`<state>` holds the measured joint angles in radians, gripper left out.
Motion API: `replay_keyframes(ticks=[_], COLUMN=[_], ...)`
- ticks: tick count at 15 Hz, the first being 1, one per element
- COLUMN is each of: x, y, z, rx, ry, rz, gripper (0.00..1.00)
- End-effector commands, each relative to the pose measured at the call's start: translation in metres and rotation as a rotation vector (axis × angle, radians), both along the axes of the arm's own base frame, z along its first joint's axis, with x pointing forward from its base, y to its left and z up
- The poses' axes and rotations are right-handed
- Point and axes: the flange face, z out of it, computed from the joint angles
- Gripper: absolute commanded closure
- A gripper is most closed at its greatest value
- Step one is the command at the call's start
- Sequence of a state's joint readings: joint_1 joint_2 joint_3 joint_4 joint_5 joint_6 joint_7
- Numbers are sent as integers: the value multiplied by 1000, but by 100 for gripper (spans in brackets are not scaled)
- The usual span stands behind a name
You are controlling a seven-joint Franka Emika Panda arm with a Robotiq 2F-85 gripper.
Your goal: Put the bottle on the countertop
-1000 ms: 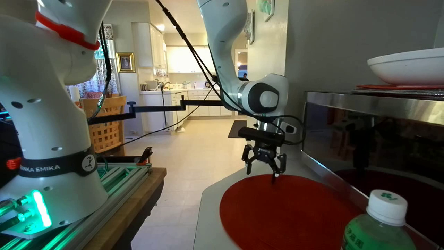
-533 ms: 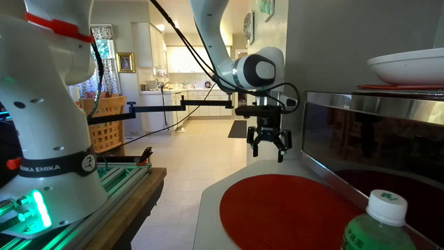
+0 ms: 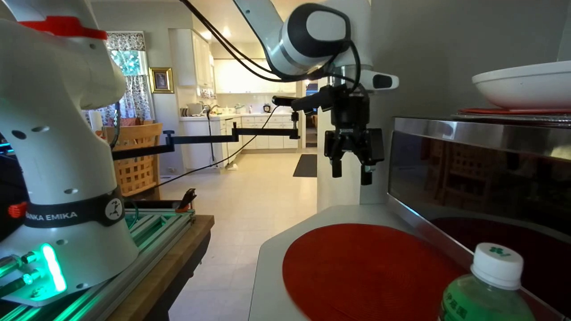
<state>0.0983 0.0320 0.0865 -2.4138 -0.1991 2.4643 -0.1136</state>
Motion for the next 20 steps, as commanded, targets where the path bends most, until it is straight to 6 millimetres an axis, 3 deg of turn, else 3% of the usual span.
replay_keyframes(ticks=[1, 5, 11, 20], x=[-8, -9, -13, 1], y=[-36, -69, -78, -97], z=[20, 42, 83, 200], rx=[61, 108, 140, 135], ry=[-49, -96, -236, -544], rz=[-156, -285, -379, -364], gripper=[0, 0, 0, 0])
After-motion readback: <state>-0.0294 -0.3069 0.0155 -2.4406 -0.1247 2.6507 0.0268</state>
